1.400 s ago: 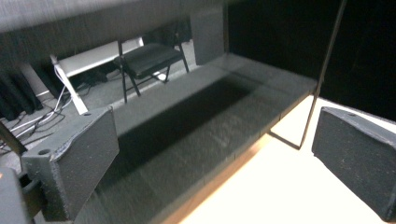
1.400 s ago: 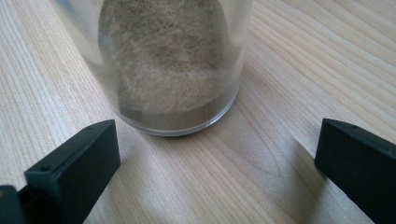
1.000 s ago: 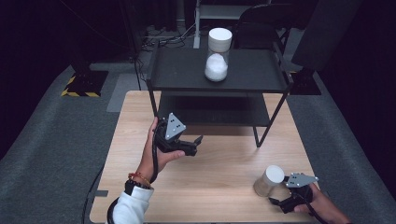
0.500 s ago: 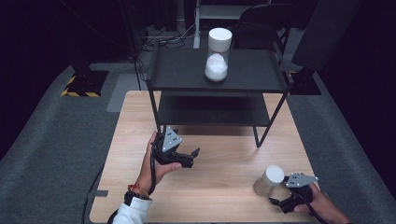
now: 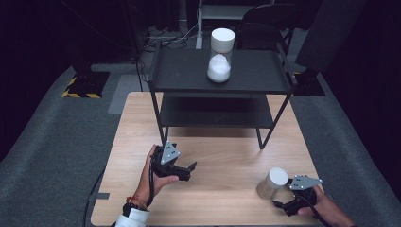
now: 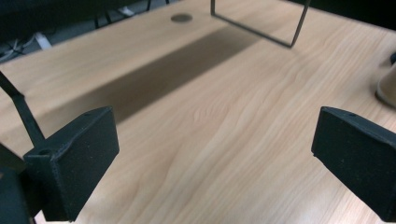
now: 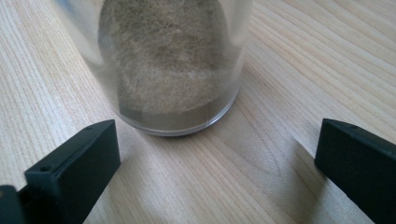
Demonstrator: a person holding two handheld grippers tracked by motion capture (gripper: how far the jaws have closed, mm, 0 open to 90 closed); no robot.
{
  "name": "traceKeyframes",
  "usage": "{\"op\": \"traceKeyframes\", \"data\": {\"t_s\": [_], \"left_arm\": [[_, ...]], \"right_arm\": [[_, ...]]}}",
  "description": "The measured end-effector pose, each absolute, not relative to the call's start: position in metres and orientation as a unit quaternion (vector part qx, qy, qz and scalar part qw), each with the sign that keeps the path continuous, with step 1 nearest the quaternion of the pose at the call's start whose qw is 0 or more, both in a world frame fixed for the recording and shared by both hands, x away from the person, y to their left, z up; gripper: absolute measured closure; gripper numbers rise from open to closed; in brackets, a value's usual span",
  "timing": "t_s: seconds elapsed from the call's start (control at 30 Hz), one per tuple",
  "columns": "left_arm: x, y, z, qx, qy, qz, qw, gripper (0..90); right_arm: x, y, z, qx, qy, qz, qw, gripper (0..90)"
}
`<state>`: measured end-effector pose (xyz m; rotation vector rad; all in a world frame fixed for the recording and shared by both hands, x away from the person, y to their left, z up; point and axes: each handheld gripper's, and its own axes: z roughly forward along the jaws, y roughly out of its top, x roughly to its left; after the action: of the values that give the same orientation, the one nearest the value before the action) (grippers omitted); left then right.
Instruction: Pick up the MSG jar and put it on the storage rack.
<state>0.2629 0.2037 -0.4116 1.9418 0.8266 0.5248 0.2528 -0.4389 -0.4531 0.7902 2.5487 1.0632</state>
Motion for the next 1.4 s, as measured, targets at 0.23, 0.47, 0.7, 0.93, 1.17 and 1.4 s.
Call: {"op": "traceKeyframes", "data": {"t_s": [0.23, 0.47, 0.7, 0.93, 1.17, 1.4], "left_arm": [[0.267, 0.202, -0.422, 0.805, 0.335, 0.202, 0.446, 0.7], [0.274, 0.204, -0.433, 0.814, 0.347, 0.192, 0.425, 0.7], [0.279, 0.204, -0.441, 0.818, 0.361, 0.174, 0.413, 1.2], [0.286, 0.202, -0.446, 0.83, 0.36, 0.164, 0.393, 1.2], [0.292, 0.2, -0.451, 0.841, 0.36, 0.153, 0.374, 1.6], [0.297, 0.197, -0.456, 0.852, 0.358, 0.152, 0.351, 0.9]], "right_arm": [[0.253, -0.439, -0.453, 0.273, 0.879, 0.367, 0.134, 0.0], [0.253, -0.439, -0.453, 0.272, 0.879, 0.367, 0.134, 0.0], [0.253, -0.439, -0.453, 0.272, 0.879, 0.367, 0.134, 0.0], [0.253, -0.439, -0.453, 0.272, 0.879, 0.367, 0.134, 0.0], [0.253, -0.439, -0.453, 0.272, 0.879, 0.367, 0.134, 0.0], [0.253, -0.439, -0.453, 0.272, 0.879, 0.367, 0.134, 0.0]]}}
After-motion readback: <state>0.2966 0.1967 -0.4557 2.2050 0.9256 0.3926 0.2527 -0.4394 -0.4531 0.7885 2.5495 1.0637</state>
